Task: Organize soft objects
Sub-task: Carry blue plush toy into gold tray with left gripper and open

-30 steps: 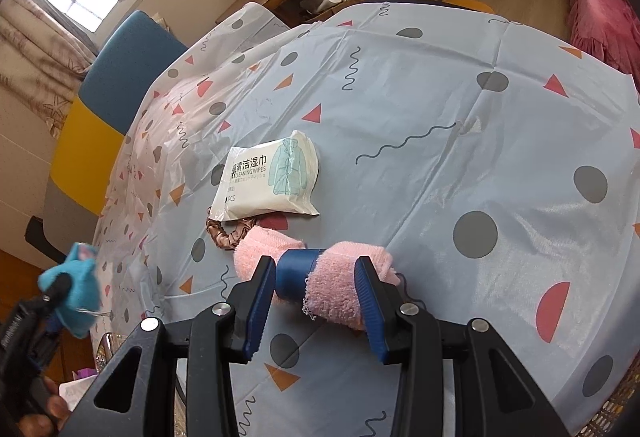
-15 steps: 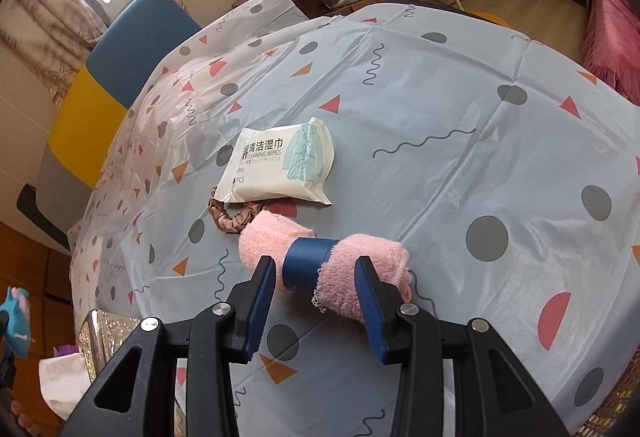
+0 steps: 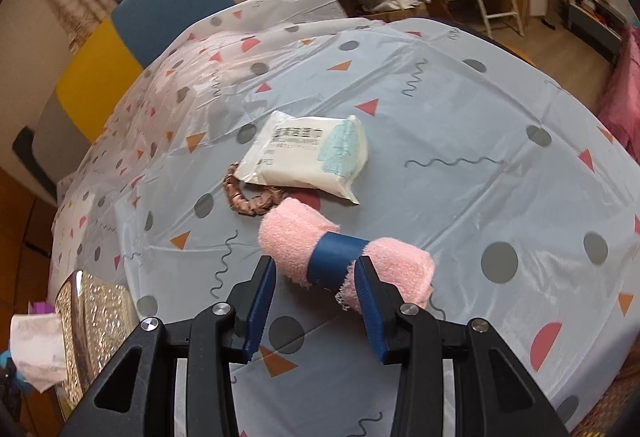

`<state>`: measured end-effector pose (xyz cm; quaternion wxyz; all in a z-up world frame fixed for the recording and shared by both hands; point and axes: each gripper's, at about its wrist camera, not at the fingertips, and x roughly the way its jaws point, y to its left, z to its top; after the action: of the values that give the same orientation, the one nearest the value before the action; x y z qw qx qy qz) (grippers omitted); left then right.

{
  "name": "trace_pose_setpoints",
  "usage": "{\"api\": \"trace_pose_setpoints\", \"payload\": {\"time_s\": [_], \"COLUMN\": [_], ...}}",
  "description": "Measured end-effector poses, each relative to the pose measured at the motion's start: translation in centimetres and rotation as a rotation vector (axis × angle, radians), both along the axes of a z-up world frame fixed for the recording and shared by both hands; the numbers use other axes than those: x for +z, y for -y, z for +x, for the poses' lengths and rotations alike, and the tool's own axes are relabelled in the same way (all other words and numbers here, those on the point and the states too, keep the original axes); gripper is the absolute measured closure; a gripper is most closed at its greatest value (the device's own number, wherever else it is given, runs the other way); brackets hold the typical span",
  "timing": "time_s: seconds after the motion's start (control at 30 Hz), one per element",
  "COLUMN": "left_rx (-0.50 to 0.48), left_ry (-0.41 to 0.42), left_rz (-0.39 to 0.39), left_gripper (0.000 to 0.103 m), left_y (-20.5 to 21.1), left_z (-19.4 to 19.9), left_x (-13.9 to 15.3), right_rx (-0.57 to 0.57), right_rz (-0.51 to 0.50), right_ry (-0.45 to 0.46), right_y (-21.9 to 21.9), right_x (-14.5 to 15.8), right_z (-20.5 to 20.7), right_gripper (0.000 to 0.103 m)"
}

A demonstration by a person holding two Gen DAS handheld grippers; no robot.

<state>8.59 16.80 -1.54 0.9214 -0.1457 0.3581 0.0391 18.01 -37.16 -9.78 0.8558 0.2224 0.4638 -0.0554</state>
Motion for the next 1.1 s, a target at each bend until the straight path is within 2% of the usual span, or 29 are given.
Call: {"api": "trace_pose_setpoints", "payload": {"time_s": [0.1, 0.17, 0.3, 0.43, 0.57, 0.6, 0.67, 0.8, 0.97, 1.1], "left_rx": [-0.003, 0.0, 0.003, 0.009, 0.014, 0.016, 0.024, 0.051, 0.12, 0.2], "left_ry": [-0.009, -0.012, -0.039, -0.058, -0.065, -0.068, -0.074, -0.082, -0.086, -0.113], "left_rz": [0.009, 0.013, 0.002, -0.004, -0.008, -0.011, -0.011, -0.015, -0.012, 0.005], "left_gripper": [0.054, 0.054, 0.054, 0.053, 0.053, 0.053, 0.053, 0.053, 0.052, 0.051], "left_y": [-0.5, -0.9, -1.3, -1.5, -1.6, -1.7, -2.0, -3.1, -5.4, -7.8], "left_z": [-1.6, -2.5, -3.6, -4.2, -4.7, -4.9, -5.4, -6.6, -8.1, -8.8], "left_x": [-0.9, -1.3, -2.2, -2.9, -3.0, -3.1, -3.3, -3.7, -4.2, -5.1], "right_rx": [0.095, 0.178, 0.343, 0.421, 0.406, 0.39, 0.355, 0.304, 0.248, 0.246], "right_rz": [-0.051, -0.112, -0.227, -0.359, -0.45, -0.46, -0.428, -0.422, -0.327, -0.341], "right_ry": [0.01, -0.01, -0.107, -0.229, -0.308, -0.315, -0.277, -0.246, -0.232, -0.223], "right_y": [0.2, 0.0, -1.3, -3.2, -3.8, -3.7, -3.7, -3.7, -2.4, -2.1], "right_x": [1.6, 2.1, 1.2, -1.9, -5.0, -5.5, -5.4, -5.6, -5.7, -5.8], "right_z": [0.7, 1.5, 2.9, 4.4, 5.2, 5.1, 4.8, 3.8, 3.1, 2.7], "right_gripper": [0.058, 0.043, 0.042, 0.042, 0.042, 0.045, 0.057, 0.058, 0.058, 0.059]}}
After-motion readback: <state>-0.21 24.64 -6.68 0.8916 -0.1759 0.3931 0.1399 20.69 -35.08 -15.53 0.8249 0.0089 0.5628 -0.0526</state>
